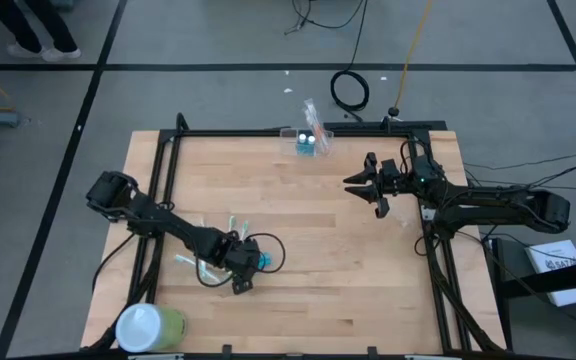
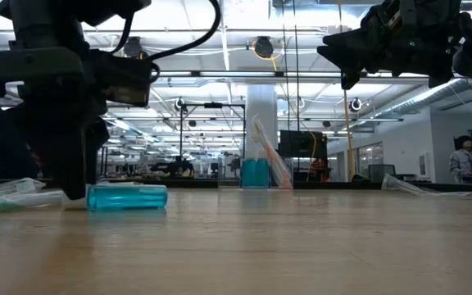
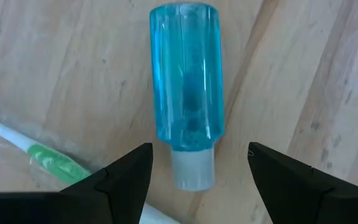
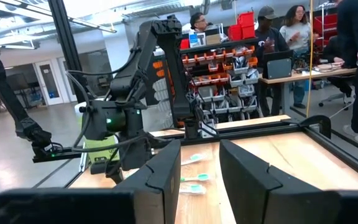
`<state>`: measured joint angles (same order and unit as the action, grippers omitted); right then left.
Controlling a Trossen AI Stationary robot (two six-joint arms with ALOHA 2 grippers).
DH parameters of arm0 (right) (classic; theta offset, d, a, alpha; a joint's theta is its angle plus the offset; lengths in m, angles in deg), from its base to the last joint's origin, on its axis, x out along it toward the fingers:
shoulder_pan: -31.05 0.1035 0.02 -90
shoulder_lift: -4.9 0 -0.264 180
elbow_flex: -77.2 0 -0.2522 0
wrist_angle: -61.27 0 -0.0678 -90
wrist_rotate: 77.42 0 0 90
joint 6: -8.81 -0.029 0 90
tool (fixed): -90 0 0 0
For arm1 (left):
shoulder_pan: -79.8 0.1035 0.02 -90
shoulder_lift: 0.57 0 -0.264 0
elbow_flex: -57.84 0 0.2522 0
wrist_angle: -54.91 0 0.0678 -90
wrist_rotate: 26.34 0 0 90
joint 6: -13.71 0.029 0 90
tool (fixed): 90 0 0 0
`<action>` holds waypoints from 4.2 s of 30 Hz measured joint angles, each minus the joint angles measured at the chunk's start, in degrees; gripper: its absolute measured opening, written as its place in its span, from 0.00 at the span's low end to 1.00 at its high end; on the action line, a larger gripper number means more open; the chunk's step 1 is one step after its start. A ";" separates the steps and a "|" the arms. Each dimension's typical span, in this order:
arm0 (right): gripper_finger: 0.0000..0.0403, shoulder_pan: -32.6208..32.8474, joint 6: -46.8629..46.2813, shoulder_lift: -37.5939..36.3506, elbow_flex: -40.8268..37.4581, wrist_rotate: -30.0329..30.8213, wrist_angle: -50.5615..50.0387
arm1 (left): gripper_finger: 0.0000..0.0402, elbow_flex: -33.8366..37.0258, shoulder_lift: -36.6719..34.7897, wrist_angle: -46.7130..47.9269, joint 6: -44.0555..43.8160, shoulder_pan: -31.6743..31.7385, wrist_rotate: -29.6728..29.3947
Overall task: Pick & Place toothbrushing station
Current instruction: Put the blue mouthwash into the transparent organizer
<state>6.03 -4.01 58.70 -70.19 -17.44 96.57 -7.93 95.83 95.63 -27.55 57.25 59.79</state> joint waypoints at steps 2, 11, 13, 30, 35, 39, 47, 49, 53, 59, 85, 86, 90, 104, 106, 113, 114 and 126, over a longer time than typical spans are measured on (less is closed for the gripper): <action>0.26 0.00 0.00 -0.02 0.00 0.00 0.00 | 0.68 0.00 -0.02 0.07 0.01 -0.02 -0.29; 0.26 -0.02 0.00 -0.02 0.00 -0.02 0.00 | 0.63 0.00 -0.02 1.53 0.59 -0.42 -2.91; 0.26 0.00 0.00 -0.02 0.00 -0.02 0.02 | 0.58 0.00 -0.02 1.55 0.58 -0.39 -3.09; 0.26 -0.02 0.00 -0.02 0.00 -0.04 0.02 | 0.29 0.00 0.39 1.00 2.01 -0.35 -7.62; 0.26 -0.02 0.00 -0.02 0.00 -0.04 0.00 | 0.25 0.02 0.42 -0.02 4.46 -0.35 -8.42; 0.26 -0.02 0.02 -0.02 0.00 -0.04 0.02 | 0.26 0.02 0.44 -0.15 6.42 -0.37 -9.45; 0.26 -0.02 0.00 -0.02 0.00 -0.04 0.01 | 0.26 -0.08 0.28 -0.21 11.55 0.00 -14.99; 0.26 0.00 -0.48 -0.02 0.00 -0.04 0.00 | 0.26 -0.63 0.28 -0.02 13.62 0.54 -16.45; 0.26 0.78 -4.90 -0.02 0.00 3.69 -1.97 | 0.26 -2.97 0.28 -0.04 21.14 1.72 -20.34; 0.26 6.35 -0.08 0.02 0.22 12.32 -12.66 | 0.26 -8.24 0.24 1.87 35.19 4.81 -25.13; 0.55 15.39 -11.19 25.89 14.56 25.31 -4.36 | 0.26 -20.81 0.22 -0.41 68.14 14.65 -42.67; 0.55 15.37 -11.51 26.31 14.56 25.26 -3.21 | 0.26 -20.81 0.22 -1.39 69.04 14.64 -42.69; 0.55 15.24 -12.25 28.76 14.54 24.68 1.49 | 0.26 -20.81 0.22 -4.63 71.35 14.64 -42.63; 0.34 15.23 -11.62 29.90 14.51 23.75 4.26 | 0.26 -20.74 0.22 -4.96 71.57 14.75 -42.48; 0.30 15.21 -11.37 29.90 14.51 23.80 4.26 | 0.26 -20.74 0.22 -5.01 71.57 14.75 -42.48; 0.20 15.21 -9.86 29.90 14.51 23.93 4.20 | 0.26 -20.74 0.22 -4.98 71.57 14.75 -42.66; 0.20 15.21 -9.54 29.90 14.51 23.93 4.22 | 0.26 -20.74 0.22 -4.98 71.57 14.73 -42.66; 0.20 15.20 -8.30 29.68 14.45 23.76 5.64 | 0.45 -22.26 0.24 -7.38 64.70 13.67 -43.82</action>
<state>21.24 -12.30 88.39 -55.74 6.33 102.21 -30.19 96.07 88.25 37.15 70.92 15.97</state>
